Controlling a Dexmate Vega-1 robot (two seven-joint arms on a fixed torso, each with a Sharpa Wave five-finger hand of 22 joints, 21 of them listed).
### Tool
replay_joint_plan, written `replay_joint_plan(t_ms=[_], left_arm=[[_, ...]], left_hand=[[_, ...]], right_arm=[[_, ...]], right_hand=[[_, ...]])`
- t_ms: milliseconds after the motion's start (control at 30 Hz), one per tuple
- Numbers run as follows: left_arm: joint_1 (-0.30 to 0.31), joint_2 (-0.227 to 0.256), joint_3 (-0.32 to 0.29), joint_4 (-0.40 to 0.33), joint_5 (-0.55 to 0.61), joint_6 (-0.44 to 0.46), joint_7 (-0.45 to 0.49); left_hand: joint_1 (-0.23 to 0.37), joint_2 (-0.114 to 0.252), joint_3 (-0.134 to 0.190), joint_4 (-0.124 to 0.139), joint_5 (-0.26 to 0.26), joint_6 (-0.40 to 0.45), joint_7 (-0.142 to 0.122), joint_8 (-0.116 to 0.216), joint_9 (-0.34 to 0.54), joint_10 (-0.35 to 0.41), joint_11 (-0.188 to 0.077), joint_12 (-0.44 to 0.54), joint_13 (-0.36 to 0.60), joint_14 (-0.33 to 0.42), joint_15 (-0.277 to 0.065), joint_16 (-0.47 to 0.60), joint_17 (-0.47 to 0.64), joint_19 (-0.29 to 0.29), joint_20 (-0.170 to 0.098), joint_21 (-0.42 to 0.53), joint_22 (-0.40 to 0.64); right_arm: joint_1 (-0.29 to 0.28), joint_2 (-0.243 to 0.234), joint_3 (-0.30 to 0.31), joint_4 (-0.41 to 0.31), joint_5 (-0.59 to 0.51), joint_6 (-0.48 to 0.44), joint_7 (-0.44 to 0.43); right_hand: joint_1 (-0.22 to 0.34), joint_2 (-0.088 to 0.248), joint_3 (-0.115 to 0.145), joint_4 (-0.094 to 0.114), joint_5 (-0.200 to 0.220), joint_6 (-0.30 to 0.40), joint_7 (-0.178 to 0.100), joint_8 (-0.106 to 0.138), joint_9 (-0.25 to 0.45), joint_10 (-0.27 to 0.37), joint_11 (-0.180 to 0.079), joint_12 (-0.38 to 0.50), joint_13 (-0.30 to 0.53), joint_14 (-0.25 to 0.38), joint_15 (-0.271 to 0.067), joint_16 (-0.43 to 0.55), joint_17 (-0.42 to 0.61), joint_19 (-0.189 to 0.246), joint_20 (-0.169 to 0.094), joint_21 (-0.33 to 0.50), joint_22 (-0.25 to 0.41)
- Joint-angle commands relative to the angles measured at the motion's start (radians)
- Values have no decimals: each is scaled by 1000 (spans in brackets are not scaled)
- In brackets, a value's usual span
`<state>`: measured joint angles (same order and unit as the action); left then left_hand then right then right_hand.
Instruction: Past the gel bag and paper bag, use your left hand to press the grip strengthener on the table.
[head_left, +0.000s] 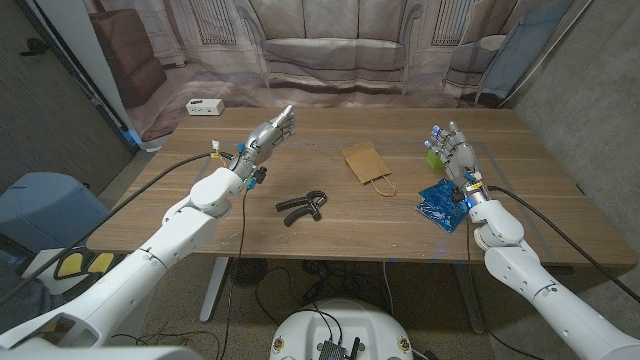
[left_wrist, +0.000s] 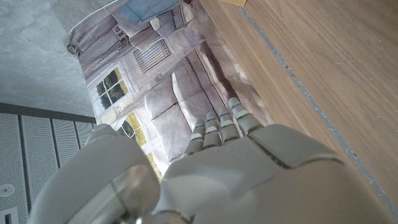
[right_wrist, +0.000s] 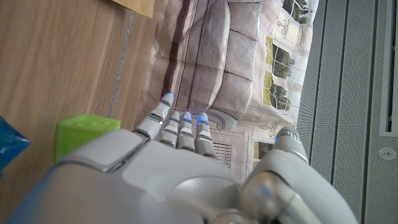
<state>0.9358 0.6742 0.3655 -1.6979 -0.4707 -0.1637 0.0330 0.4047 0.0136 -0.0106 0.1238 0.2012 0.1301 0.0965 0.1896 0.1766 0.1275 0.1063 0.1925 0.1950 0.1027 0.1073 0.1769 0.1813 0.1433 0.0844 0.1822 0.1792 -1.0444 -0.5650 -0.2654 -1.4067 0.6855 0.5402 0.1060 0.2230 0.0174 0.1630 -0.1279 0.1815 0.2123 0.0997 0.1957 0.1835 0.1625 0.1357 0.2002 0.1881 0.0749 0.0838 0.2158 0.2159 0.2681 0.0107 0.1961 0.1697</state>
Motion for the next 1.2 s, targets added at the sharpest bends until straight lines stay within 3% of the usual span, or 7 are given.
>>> replay_joint_plan(t_ms=[33,300,500,633,1200], left_arm=[[-12,29,2,-1,24,70,70],[-25,22,11,21,66,52,103],[-56,-35,17,147,48,-117,35],[-70,-57,17,200,39,-182,8],[-87,-92,29,264,20,-232,-27]], left_hand=[[-9,2,-7,-2,5,36,-6,12,0,17,-25,12,1,9,-25,9,1,8,-41,12,4],[-9,5,-8,-5,6,67,4,17,0,38,-30,20,0,14,-36,11,0,10,-62,15,3],[-4,9,-8,-10,7,85,2,18,0,62,-28,28,-1,42,-35,20,0,29,-65,22,3],[-3,9,-7,-11,7,87,4,17,0,65,-28,29,-1,46,-36,21,-1,33,-63,23,2],[5,12,-6,-19,7,97,5,13,1,84,-21,33,-1,72,-28,25,-2,46,-53,26,1]], right_arm=[[15,-12,-14,-4,-10,-36,-2],[48,-2,-26,33,-2,-33,31],[63,4,-31,34,-12,-28,26],[65,5,-36,31,-22,-33,16],[56,10,-28,29,-17,-21,1]], right_hand=[[4,3,-1,0,5,-7,-2,-2,3,5,1,-1,5,4,1,-3,4,9,-2,-2,3],[4,3,-2,0,5,-7,-1,-2,3,6,1,-1,5,4,0,-3,4,8,-3,-2,3],[4,2,-2,-1,5,-6,-1,-2,3,7,2,0,5,5,0,-3,4,8,-1,-2,3],[4,3,-2,0,5,-5,-1,-1,3,7,1,0,5,4,0,-3,4,7,-1,-3,3],[5,3,-3,-1,6,-5,-2,-2,3,9,2,0,5,8,-1,-2,3,11,-3,-1,3]])
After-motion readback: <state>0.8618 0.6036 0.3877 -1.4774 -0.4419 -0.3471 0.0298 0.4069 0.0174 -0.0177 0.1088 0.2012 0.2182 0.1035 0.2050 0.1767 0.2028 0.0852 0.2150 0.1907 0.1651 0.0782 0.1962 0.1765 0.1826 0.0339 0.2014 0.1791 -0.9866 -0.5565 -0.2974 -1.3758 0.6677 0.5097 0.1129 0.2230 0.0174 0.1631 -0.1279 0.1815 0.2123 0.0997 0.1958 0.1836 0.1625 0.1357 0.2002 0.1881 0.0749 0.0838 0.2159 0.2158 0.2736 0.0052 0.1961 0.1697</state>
